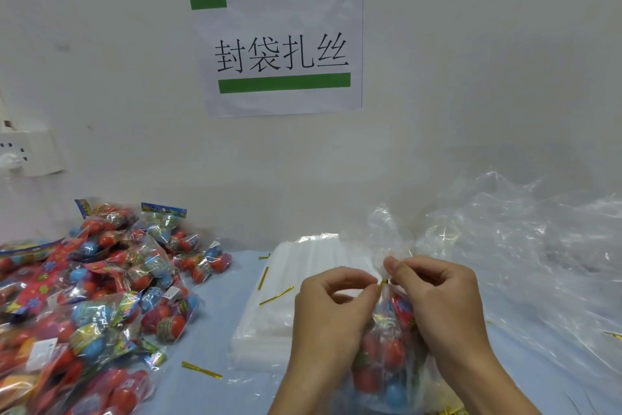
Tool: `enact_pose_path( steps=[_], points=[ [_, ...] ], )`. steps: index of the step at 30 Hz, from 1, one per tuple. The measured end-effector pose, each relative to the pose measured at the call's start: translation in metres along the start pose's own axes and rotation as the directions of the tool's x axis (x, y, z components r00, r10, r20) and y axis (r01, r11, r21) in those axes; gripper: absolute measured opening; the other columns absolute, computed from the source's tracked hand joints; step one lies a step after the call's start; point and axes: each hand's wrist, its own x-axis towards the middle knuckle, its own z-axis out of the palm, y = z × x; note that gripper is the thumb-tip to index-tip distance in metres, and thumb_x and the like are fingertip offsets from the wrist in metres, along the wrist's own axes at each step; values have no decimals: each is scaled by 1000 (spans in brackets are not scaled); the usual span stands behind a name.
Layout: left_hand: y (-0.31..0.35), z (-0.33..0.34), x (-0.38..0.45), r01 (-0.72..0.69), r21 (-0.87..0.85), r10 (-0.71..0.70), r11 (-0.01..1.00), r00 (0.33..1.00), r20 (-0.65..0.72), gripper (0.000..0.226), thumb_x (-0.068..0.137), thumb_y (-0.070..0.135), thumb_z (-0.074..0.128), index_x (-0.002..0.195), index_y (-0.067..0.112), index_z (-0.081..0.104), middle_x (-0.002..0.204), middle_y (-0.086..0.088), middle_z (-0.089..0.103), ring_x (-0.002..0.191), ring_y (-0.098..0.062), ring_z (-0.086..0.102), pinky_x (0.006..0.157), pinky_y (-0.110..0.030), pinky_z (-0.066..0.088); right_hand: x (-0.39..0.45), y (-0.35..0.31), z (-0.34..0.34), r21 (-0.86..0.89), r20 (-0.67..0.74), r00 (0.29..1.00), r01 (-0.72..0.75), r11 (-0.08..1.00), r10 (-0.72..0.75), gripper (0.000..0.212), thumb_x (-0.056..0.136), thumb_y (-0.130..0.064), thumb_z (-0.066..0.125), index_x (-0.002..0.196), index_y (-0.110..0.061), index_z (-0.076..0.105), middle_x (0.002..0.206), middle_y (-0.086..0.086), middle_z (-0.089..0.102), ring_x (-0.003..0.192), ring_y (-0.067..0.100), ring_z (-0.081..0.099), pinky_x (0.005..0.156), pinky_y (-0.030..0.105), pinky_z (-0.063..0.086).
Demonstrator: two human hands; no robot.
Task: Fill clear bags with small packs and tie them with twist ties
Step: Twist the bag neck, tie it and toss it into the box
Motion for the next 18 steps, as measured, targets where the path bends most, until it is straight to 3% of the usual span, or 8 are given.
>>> enact_pose_path(
  steps=[2, 4, 5, 7, 9, 11, 15, 18],
  points=[
    [0, 3, -2, -187, 111, 186, 976, 982, 17, 18, 89, 17, 69, 83, 30, 80, 81, 21, 74, 82, 3, 68, 68, -9, 50, 2, -3, -2, 11, -45, 999, -5, 1000, 6, 23, 86, -16, 77, 64, -22, 79, 66, 4, 73, 69, 22, 70, 70, 36, 55],
    [-1, 7, -4, -335, 172, 319, 926, 941, 117, 17, 93, 26, 62, 92, 33, 77, 84, 19, 74, 85, -1, 68, 74, -19, 54, 3, -6, -6, 50, -87, 995, -33, 998, 38, 24, 87, -17, 76, 65, -26, 79, 67, 2, 74, 67, 19, 71, 68, 34, 57],
    [-3, 9, -5, -396, 224, 361, 890, 915, 182, 18, 93, 35, 58, 98, 33, 75, 88, 16, 73, 89, -5, 66, 78, -27, 54, 4, -6, -8, 76, -102, 993, -53, 996, 60, 25, 88, -18, 76, 65, -27, 80, 67, 2, 75, 65, 15, 72, 68, 34, 57],
    [-7, 13, -5, -464, 383, 386, 799, 883, 266, 38, 86, 57, 49, 116, 42, 68, 112, 20, 67, 111, 1, 54, 94, -29, 48, 6, -8, -11, 107, -140, 986, -78, 991, 92, 24, 88, -18, 77, 65, -27, 80, 67, 1, 75, 63, 12, 72, 70, 35, 58],
    [-10, 14, -5, -447, 476, 360, 758, 894, 267, 56, 77, 70, 43, 132, 59, 49, 137, 27, 50, 128, 12, 32, 108, -24, 34, 9, -9, -14, 134, -166, 980, -89, 987, 111, 23, 88, -19, 77, 67, -29, 80, 68, 1, 76, 65, 14, 73, 72, 37, 59],
    [-11, 13, -5, -415, 467, 335, 781, 909, 247, 60, 73, 77, 42, 132, 68, 37, 143, 32, 39, 132, 13, 23, 112, -24, 29, 11, -11, -16, 155, -171, 978, -92, 984, 119, 22, 88, -21, 77, 69, -30, 80, 70, 1, 76, 66, 15, 74, 73, 39, 61],
    [-7, 6, -3, -299, 317, 323, 900, 946, -26, 68, 67, 75, 54, 127, 46, 58, 131, 25, 50, 127, 1, 39, 111, -33, 37, 16, -10, -17, 180, -221, 968, -78, 981, 118, 23, 89, -27, 76, 66, -28, 79, 68, -1, 75, 69, 18, 71, 76, 39, 59],
    [-8, 1, -1, -180, 140, 207, 974, 957, -205, 77, 57, 80, 58, 126, 46, 53, 132, 23, 49, 129, -4, 40, 113, -37, 35, 19, -9, -19, 255, -249, 956, -93, 962, 158, 33, 94, -27, 71, 62, -26, 77, 60, -5, 70, 65, 17, 66, 66, 34, 56]
  ],
)
